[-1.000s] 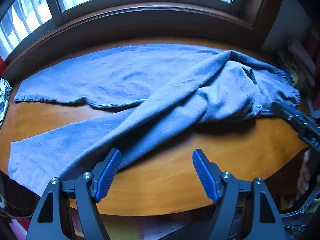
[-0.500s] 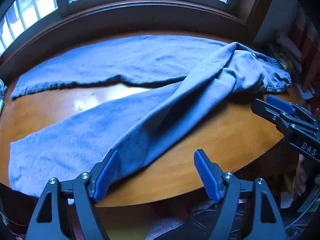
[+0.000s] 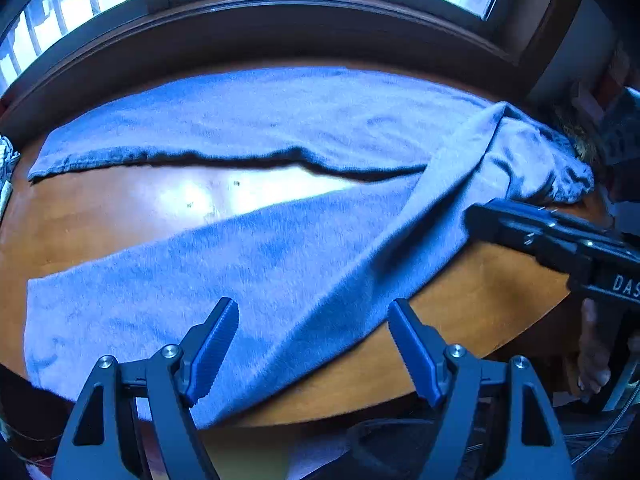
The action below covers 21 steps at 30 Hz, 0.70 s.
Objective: Fold clothes
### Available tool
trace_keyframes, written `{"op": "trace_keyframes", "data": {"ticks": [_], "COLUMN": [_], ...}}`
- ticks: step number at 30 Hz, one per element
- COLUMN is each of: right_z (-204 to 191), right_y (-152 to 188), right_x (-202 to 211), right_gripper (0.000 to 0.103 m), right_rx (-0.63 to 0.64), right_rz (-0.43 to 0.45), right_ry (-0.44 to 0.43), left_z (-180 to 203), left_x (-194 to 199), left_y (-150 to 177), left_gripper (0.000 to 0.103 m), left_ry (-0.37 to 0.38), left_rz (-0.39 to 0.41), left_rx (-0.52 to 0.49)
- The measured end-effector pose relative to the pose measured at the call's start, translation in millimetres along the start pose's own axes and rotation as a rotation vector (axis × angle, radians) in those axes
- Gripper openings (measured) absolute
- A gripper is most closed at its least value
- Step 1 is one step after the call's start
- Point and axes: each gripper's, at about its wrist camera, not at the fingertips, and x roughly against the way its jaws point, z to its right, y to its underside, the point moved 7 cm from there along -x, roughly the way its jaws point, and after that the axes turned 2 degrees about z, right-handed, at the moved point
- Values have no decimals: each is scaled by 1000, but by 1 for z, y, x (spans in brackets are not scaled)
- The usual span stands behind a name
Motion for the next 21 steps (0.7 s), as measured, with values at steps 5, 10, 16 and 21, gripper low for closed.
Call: {"op": "trace_keyframes", "data": {"ticks": [5,10,16,21], "right_z": [-5,-9,-20,-26], "right_y": [-7,-8,0,5], "right_x": [-5,-13,-22,-31], "right_gripper": [69,69,53,43], "right_rx": [-72,-167,-292,-382], "right_rz": [16,48,94,143], "right_ry": [5,46,139,225], "left_z": [-8,-27,-49,-64], "left_x": [9,8,-8,-18], "left_y": [-14,-34,-49,-65], "left_gripper": [76,76,76,76], "left_ry": [32,58,126,175], "left_rz": [40,58,14,14], "left_rx": [-15,-78,-202,-322]}}
